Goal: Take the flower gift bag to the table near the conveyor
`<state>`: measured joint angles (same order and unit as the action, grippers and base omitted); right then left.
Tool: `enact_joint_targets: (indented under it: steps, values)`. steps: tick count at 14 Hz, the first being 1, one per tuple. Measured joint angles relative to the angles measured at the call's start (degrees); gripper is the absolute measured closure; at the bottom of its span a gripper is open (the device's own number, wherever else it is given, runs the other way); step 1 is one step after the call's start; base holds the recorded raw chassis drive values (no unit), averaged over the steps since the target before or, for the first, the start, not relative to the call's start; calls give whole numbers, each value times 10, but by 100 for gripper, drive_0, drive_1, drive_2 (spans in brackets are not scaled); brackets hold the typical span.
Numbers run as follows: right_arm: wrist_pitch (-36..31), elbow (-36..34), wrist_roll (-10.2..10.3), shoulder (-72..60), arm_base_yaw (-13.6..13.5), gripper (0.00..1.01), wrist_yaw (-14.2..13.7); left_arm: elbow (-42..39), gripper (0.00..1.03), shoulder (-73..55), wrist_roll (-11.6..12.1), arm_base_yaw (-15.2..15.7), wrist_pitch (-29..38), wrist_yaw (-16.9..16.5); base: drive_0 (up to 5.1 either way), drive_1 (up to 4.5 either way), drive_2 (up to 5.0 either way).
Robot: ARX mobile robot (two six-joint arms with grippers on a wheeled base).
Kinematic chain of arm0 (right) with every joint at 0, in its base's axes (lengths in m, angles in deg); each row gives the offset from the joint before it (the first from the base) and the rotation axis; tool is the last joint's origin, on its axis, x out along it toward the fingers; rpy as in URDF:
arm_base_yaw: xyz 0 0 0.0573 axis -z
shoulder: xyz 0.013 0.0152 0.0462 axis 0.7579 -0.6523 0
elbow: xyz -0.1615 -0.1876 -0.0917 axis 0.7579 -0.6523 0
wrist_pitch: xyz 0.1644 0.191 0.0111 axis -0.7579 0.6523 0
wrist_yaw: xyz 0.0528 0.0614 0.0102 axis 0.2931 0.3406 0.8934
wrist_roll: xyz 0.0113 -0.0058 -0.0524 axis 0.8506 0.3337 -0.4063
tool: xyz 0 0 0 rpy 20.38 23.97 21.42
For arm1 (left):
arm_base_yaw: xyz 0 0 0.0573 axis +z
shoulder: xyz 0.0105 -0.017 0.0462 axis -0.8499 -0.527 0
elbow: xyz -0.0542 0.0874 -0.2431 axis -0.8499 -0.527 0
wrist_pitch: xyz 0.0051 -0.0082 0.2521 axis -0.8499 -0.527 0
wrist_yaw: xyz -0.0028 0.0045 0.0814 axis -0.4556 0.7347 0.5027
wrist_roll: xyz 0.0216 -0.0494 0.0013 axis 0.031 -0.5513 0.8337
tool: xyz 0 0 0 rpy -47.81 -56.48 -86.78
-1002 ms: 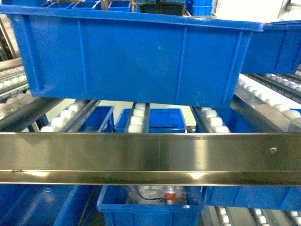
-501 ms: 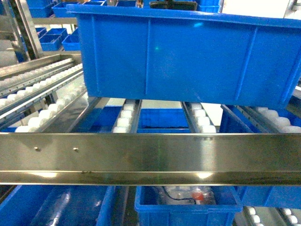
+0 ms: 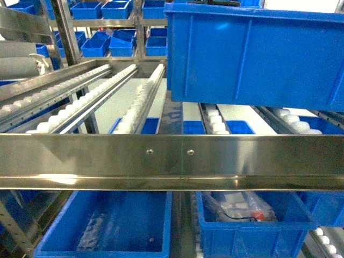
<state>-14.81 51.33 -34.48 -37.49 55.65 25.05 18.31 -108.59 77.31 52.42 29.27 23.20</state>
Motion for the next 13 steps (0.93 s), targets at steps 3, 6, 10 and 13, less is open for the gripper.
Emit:
enact_joint_targets:
  steps: [3, 6, 10, 13]
  values:
    - [0, 0, 0, 0, 0, 99, 0, 0, 101, 0, 0, 0, 0, 0, -470, 77, 383]
    - [-1, 0, 0, 0, 0, 99, 0, 0, 101, 0, 0, 0, 0, 0, -467, 80, 386]
    - [-1, 0, 0, 0, 0, 99, 0, 0, 101, 0, 0, 0, 0, 0, -470, 76, 383]
    - [-1, 0, 0, 0, 0, 99, 0, 0, 101, 0, 0, 0, 0, 0, -473, 70, 380]
